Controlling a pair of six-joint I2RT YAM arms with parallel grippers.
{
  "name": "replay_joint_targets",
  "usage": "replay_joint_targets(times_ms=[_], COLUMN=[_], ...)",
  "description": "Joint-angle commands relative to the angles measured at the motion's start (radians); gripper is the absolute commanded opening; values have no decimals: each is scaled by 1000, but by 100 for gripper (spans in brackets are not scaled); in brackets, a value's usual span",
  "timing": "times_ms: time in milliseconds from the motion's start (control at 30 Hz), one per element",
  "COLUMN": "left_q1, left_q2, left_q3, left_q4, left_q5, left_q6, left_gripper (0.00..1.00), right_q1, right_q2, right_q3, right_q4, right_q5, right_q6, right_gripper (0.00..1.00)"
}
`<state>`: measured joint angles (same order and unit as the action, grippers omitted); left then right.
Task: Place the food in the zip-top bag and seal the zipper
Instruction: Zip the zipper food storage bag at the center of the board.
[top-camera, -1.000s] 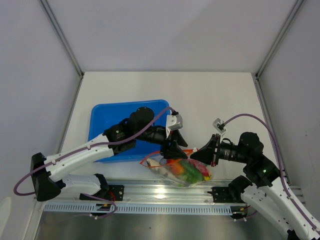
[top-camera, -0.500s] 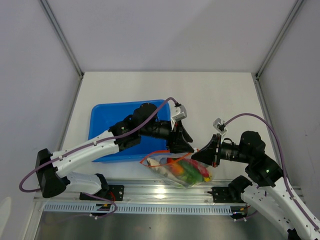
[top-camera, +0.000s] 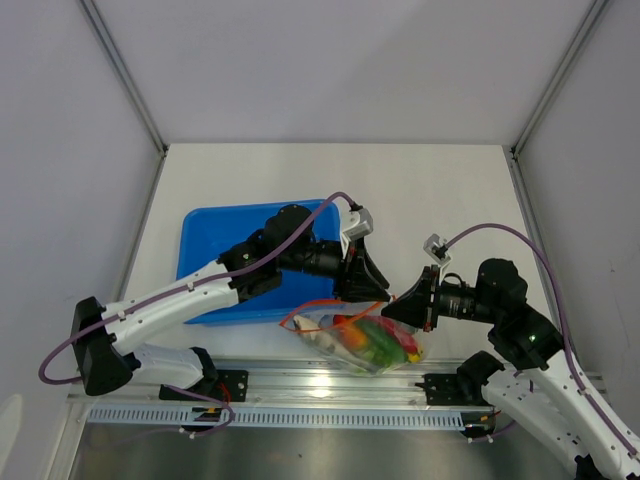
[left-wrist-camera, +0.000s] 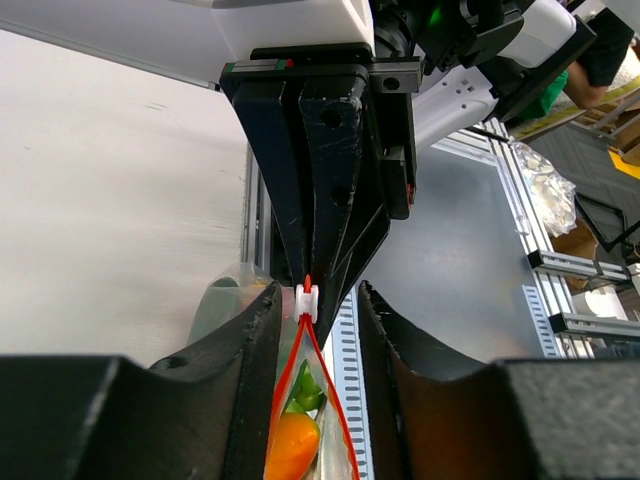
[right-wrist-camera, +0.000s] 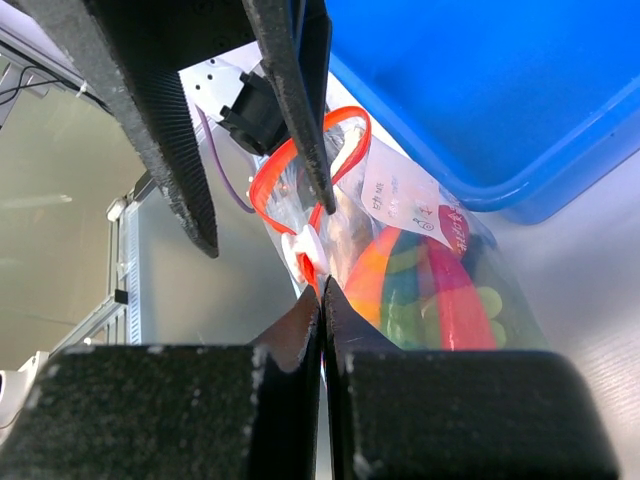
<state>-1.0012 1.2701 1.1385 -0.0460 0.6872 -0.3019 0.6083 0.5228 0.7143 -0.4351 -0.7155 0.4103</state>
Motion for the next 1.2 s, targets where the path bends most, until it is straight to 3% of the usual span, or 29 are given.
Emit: replay_joint_targets(times_ms=[0,500,667,733,800,1033,1067,1100,1167], left_q1=[-4,-17,-17,-17,-17,-17,-17,-17,-17], left_q2=[9,14,12,12,14,12,11,8,2], left_q3=[6,4,0,4,6,4,0,-2,-2], left_q4=[40,5,-8,-17,-20,-28,-29,-32,-34], left_q5=[29,12,11,8,5,-2,-6,-15,-25], left_q6=[-22,10,12,14,15,7,7,9,14], left_gripper=[38,35,16,4,0,1,9,24,31], right_q1=[7,10,11,13,13,13,15,13,15], right_q2=[3,20,28,26,22,8,11,13,16], right_q3=[53,70,65,65,68,66,66,66,63], right_q4=[52,62,62,61,55,59,62,62,67], right_q5=[11,31,48,60,74,123,114,111,106], right_q6=[-5,5,10,10,10,21,24,24,25], right_gripper=[0,0,0,0,0,0,0,0,0])
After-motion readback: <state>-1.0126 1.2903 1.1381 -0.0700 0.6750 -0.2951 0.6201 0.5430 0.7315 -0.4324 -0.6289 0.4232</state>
